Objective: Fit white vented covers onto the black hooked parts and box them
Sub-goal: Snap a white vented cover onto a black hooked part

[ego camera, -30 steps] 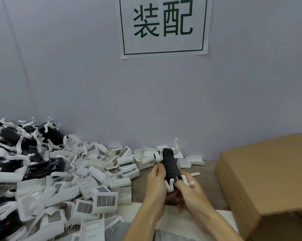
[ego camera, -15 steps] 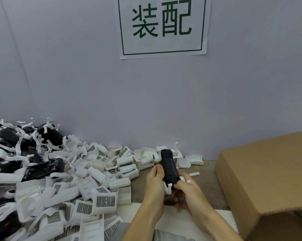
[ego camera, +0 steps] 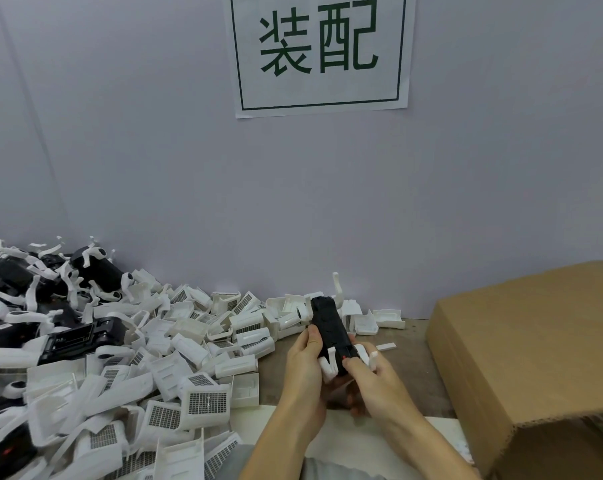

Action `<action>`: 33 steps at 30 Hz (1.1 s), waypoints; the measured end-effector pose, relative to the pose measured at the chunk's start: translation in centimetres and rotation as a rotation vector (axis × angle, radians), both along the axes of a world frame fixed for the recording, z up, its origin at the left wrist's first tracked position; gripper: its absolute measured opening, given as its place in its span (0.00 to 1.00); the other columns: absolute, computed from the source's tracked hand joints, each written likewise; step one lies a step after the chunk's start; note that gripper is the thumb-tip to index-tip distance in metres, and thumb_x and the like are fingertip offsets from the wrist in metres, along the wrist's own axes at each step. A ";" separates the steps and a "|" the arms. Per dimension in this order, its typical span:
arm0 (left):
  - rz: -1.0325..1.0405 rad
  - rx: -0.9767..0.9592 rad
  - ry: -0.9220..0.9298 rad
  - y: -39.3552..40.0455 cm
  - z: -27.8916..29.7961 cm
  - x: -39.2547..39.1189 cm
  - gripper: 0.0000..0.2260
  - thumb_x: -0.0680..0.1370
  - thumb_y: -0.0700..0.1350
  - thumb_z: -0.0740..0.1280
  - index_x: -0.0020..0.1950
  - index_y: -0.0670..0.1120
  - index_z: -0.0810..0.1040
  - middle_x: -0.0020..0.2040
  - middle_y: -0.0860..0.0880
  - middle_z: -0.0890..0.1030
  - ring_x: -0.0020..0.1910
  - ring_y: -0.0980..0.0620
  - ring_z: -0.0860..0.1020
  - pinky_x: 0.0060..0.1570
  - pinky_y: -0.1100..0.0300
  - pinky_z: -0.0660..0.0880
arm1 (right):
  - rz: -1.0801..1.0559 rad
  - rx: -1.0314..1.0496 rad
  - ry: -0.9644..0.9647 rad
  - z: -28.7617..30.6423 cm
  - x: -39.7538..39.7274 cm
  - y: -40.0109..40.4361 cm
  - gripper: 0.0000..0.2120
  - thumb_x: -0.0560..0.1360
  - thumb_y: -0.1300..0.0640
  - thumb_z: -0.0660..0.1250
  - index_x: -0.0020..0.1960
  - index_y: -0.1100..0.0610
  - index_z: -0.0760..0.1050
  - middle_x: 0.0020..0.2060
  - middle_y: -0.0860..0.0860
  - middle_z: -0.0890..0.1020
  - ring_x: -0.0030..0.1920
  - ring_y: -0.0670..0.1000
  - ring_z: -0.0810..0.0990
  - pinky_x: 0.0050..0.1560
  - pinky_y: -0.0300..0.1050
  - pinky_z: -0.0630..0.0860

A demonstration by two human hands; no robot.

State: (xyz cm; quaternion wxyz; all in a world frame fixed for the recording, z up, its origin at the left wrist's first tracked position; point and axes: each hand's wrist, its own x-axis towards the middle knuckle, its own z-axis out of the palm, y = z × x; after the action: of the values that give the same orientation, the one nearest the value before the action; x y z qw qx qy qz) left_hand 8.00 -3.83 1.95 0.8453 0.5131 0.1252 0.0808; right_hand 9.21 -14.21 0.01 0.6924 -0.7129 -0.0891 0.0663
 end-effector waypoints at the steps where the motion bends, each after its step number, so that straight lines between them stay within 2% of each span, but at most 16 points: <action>1: 0.006 -0.021 0.008 0.0 0.1 -0.1 0.16 0.86 0.49 0.57 0.62 0.40 0.78 0.54 0.35 0.83 0.49 0.39 0.79 0.48 0.48 0.76 | 0.020 0.004 0.013 0.1 -0.2 -0.1 0.09 0.80 0.58 0.62 0.56 0.48 0.77 0.36 0.55 0.83 0.34 0.52 0.77 0.31 0.42 0.70; 3: 0.014 -0.079 0.023 0.1 0.2 -0.3 0.17 0.84 0.50 0.61 0.58 0.37 0.79 0.49 0.36 0.82 0.49 0.38 0.78 0.51 0.46 0.74 | 0.075 0.005 0.011 0.5 -0.6 -0.1 0.10 0.80 0.57 0.61 0.53 0.49 0.80 0.42 0.59 0.85 0.38 0.53 0.79 0.35 0.44 0.70; 6: 0.008 -0.159 0.061 0.1 0.5 -0.4 0.15 0.81 0.50 0.66 0.49 0.38 0.82 0.37 0.41 0.83 0.41 0.40 0.81 0.54 0.43 0.76 | 0.154 -0.031 -0.038 1.0 -1.0 0.0 0.18 0.80 0.59 0.57 0.49 0.45 0.84 0.44 0.52 0.87 0.42 0.47 0.83 0.36 0.38 0.73; 8: -0.004 -0.260 0.087 0.1 0.6 -0.2 0.14 0.80 0.49 0.68 0.47 0.38 0.81 0.34 0.42 0.83 0.34 0.41 0.82 0.48 0.45 0.80 | 0.165 -0.010 -0.044 1.3 -1.4 0.1 0.16 0.77 0.55 0.58 0.49 0.44 0.84 0.43 0.49 0.87 0.41 0.45 0.84 0.33 0.34 0.73; 11: -0.025 -0.360 0.065 0.6 0.4 0.1 0.15 0.79 0.48 0.67 0.52 0.35 0.81 0.40 0.40 0.84 0.36 0.41 0.84 0.37 0.52 0.82 | 0.065 0.055 -0.022 1.3 -1.1 -0.3 0.17 0.70 0.50 0.59 0.52 0.48 0.83 0.43 0.49 0.87 0.42 0.47 0.84 0.35 0.37 0.75; 13: 0.033 -0.340 0.031 1.0 0.0 0.5 0.16 0.76 0.47 0.69 0.57 0.35 0.81 0.48 0.39 0.84 0.45 0.40 0.83 0.42 0.51 0.81 | -0.084 0.060 -0.015 0.7 -0.3 -0.6 0.13 0.76 0.56 0.61 0.56 0.50 0.81 0.47 0.51 0.85 0.48 0.52 0.82 0.43 0.45 0.76; 15: 0.096 -0.317 0.039 1.2 -0.3 0.7 0.18 0.75 0.45 0.72 0.60 0.35 0.80 0.51 0.38 0.84 0.47 0.41 0.82 0.44 0.49 0.80 | -0.197 -0.029 -0.035 0.2 0.2 -0.8 0.15 0.79 0.62 0.59 0.62 0.52 0.77 0.49 0.52 0.81 0.48 0.52 0.79 0.47 0.50 0.76; 18: 0.143 -0.249 0.158 1.3 -0.7 0.8 0.19 0.71 0.49 0.78 0.53 0.35 0.81 0.46 0.37 0.84 0.40 0.40 0.83 0.41 0.39 0.82 | -0.243 -0.165 -0.088 -0.3 0.3 -1.0 0.14 0.79 0.64 0.59 0.60 0.51 0.76 0.43 0.52 0.79 0.38 0.49 0.77 0.38 0.41 0.74; 19: 0.168 -0.221 0.185 1.4 -0.8 0.8 0.21 0.70 0.50 0.79 0.50 0.35 0.81 0.43 0.38 0.84 0.37 0.40 0.82 0.36 0.39 0.82 | -0.262 -0.204 -0.108 -0.3 0.4 -1.0 0.14 0.79 0.64 0.60 0.59 0.51 0.76 0.41 0.51 0.79 0.36 0.48 0.76 0.34 0.38 0.72; 21: 0.236 -0.150 0.189 1.4 -1.0 0.8 0.22 0.69 0.52 0.80 0.47 0.35 0.80 0.37 0.41 0.82 0.31 0.44 0.81 0.25 0.50 0.79 | -0.323 -0.287 -0.146 -0.1 1.1 -1.0 0.12 0.78 0.63 0.61 0.58 0.52 0.76 0.38 0.49 0.78 0.34 0.47 0.76 0.30 0.36 0.69; 23: 0.268 -0.093 0.161 1.2 -1.0 0.8 0.21 0.70 0.52 0.79 0.46 0.35 0.80 0.31 0.44 0.82 0.24 0.49 0.80 0.20 0.58 0.74 | -0.362 -0.395 -0.183 0.7 2.5 -0.6 0.12 0.77 0.60 0.62 0.60 0.53 0.75 0.40 0.49 0.80 0.39 0.48 0.78 0.37 0.40 0.71; 25: 0.240 -0.078 0.151 1.0 -1.0 0.8 0.19 0.71 0.51 0.79 0.45 0.36 0.80 0.27 0.46 0.81 0.21 0.51 0.79 0.19 0.61 0.73 | -0.356 -0.530 -0.211 1.6 4.8 0.1 0.16 0.77 0.54 0.64 0.65 0.53 0.71 0.54 0.52 0.79 0.53 0.51 0.78 0.51 0.45 0.74; 27: 0.202 -0.072 0.149 0.9 -1.1 0.7 0.18 0.72 0.51 0.78 0.46 0.37 0.80 0.30 0.46 0.82 0.22 0.52 0.80 0.20 0.61 0.74 | -0.364 -0.694 -0.240 2.4 7.4 0.8 0.24 0.77 0.47 0.64 0.70 0.52 0.66 0.65 0.54 0.73 0.64 0.55 0.72 0.61 0.51 0.72; 29: 0.190 -0.057 0.151 0.8 -1.1 0.8 0.17 0.72 0.51 0.78 0.48 0.39 0.80 0.35 0.44 0.84 0.25 0.52 0.82 0.22 0.60 0.76 | -0.355 -0.833 -0.238 2.7 9.8 1.4 0.30 0.76 0.42 0.62 0.75 0.49 0.61 0.71 0.54 0.67 0.70 0.59 0.66 0.65 0.54 0.67; 31: 0.179 -0.035 0.149 0.7 -1.4 1.2 0.16 0.72 0.51 0.78 0.49 0.41 0.80 0.42 0.42 0.85 0.35 0.49 0.84 0.31 0.53 0.82 | -0.289 -0.924 -0.194 2.3 12.3 1.6 0.31 0.78 0.40 0.59 0.78 0.45 0.56 0.75 0.53 0.62 0.74 0.61 0.62 0.70 0.58 0.61; 33: 0.193 -0.012 0.150 0.7 -1.6 1.6 0.15 0.73 0.50 0.77 0.51 0.41 0.79 0.45 0.42 0.85 0.42 0.46 0.84 0.45 0.46 0.83 | -0.182 -0.951 -0.164 1.5 14.2 1.7 0.28 0.80 0.42 0.56 0.78 0.42 0.57 0.78 0.53 0.57 0.76 0.61 0.60 0.74 0.61 0.59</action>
State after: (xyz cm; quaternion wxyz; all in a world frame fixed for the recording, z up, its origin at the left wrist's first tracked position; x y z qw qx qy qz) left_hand 9.59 -3.16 0.38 0.8249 0.4981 0.2375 0.1224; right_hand 23.43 -12.52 1.50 0.2839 -0.9578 -0.0408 -0.0176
